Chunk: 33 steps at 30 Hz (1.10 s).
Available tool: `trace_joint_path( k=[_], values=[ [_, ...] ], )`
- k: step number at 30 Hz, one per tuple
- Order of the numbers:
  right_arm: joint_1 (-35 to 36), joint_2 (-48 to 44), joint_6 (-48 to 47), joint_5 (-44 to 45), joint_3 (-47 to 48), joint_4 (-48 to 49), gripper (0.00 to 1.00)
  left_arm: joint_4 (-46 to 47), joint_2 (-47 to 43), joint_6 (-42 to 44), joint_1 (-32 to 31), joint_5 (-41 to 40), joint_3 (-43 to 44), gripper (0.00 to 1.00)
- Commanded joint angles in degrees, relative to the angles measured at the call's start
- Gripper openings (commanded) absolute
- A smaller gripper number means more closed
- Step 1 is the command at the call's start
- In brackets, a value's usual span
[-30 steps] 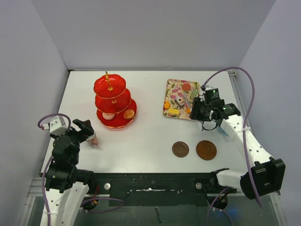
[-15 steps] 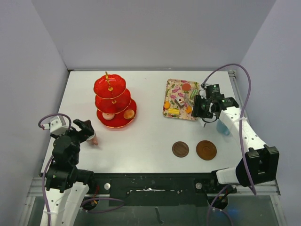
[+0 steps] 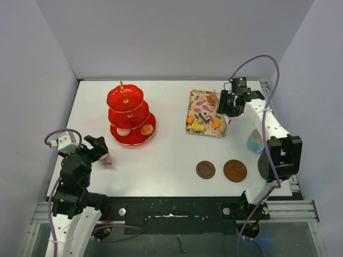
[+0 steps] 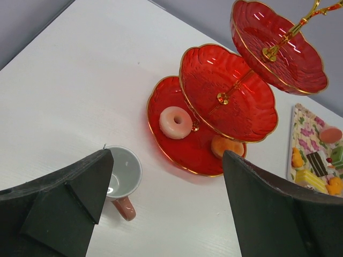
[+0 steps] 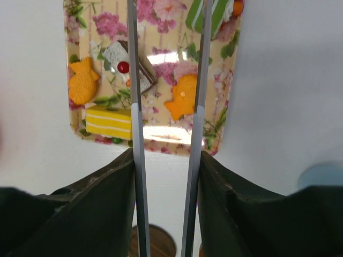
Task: Serve the afternoon tea
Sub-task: Adjust the dessert on the tray.
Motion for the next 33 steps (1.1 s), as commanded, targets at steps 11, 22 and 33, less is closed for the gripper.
trace_joint_path(
  k=[11, 22, 33],
  values=[
    [-3.6, 10.9, -0.1, -3.4, 14.4, 2.4, 0.43, 3.6, 0.0, 0.6, -0.4, 0.4, 0.5, 0.82],
    [-4.3, 16.4, -0.3, -7.9, 19.1, 0.9, 0.43, 3.7, 0.0, 0.7, -0.7, 0.5, 0.4, 0.82],
    [-2.8, 11.8, -1.3, -10.6, 11.5, 2.5, 0.41, 3.6, 0.2, 0.7, -0.7, 0.7, 0.5, 0.82]
  ],
)
